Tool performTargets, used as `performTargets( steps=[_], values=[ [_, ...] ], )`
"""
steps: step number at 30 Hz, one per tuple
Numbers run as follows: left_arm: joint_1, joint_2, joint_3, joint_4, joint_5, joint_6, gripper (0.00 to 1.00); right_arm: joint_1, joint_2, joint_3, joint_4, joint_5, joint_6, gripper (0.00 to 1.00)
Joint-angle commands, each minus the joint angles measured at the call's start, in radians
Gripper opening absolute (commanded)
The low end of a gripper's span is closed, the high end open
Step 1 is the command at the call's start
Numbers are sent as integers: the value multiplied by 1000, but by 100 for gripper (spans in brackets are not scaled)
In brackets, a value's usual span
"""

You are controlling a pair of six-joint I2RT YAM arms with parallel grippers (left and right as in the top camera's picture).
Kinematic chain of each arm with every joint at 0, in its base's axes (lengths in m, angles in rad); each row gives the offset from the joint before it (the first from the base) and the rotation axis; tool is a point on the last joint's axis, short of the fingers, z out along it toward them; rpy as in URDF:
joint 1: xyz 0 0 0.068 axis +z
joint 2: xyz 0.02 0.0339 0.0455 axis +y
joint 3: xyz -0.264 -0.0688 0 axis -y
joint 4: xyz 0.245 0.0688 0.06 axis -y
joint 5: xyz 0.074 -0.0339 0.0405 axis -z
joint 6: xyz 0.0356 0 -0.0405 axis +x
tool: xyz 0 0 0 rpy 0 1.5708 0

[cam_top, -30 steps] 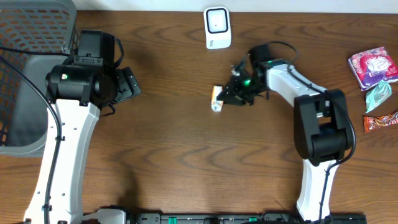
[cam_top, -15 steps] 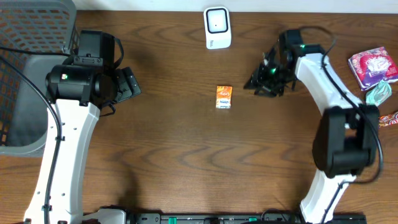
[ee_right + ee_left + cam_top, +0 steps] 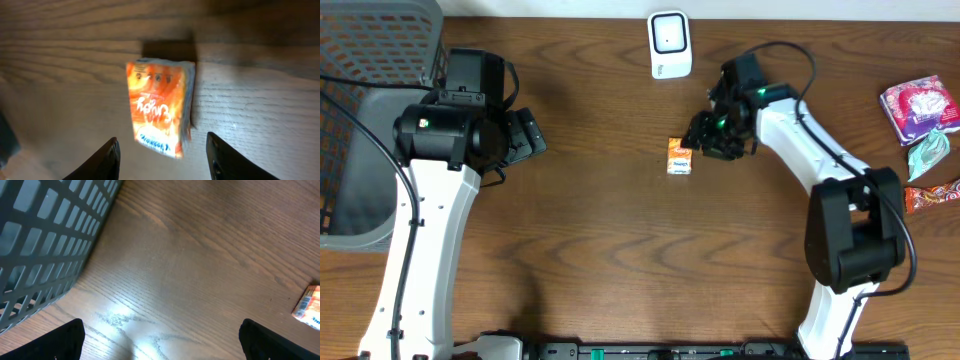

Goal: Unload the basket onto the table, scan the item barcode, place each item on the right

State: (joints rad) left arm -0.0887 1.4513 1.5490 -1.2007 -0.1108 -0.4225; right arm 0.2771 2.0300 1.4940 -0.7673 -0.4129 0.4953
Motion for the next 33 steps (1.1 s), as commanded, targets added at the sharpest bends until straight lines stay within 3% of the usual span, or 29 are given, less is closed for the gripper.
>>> performTargets(
  steps=[1, 9, 11, 13, 14, 15, 22, 27, 33],
  values=[
    [1, 3, 3, -3, -6, -10, 98, 18, 42, -53, 50, 11, 51, 50],
    [1, 3, 3, -3, -6, -10, 98, 22, 50, -158, 224, -58, 60, 49],
    [1, 3, 3, -3, -6, -10, 98, 22, 50, -175, 253, -69, 63, 44],
    [1, 3, 3, -3, -6, -10, 98, 22, 50, -180, 261, -90, 66, 22],
    [1, 3, 3, -3, -6, -10, 98, 20, 50, -180, 269, -135, 65, 4],
    [1, 3, 3, -3, -6, -10, 98, 16, 50, -180, 278, -180, 65, 1],
    [1, 3, 3, -3, -6, -10, 98, -111, 50, -180, 513, -781, 163, 1],
    [1, 3, 3, -3, -6, -10, 98, -212, 50, -180, 674, -934, 300, 1],
    [1, 3, 3, -3, -6, -10, 98, -295, 50, -180, 708, -1019, 319, 1]
  ],
)
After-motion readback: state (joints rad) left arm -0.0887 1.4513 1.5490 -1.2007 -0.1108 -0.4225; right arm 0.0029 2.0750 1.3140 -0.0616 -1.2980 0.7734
